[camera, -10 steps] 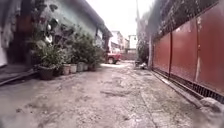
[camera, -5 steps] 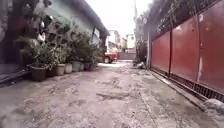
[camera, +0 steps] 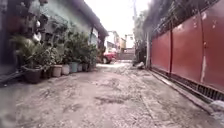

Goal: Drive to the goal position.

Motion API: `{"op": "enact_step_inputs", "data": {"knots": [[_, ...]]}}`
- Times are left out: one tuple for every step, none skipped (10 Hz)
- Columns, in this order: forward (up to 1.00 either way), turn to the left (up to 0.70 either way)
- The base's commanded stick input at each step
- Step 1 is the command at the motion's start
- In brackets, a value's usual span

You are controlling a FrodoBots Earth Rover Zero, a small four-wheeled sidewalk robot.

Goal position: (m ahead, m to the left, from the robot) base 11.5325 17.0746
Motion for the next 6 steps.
{"op": "enact_step_inputs", "data": {"knots": [[0.3, 0.0], [0.3, 0.0], [0.3, 0.0], [0.3, 0.0], [0.3, 0.0], [0.3, -0.2]]}}
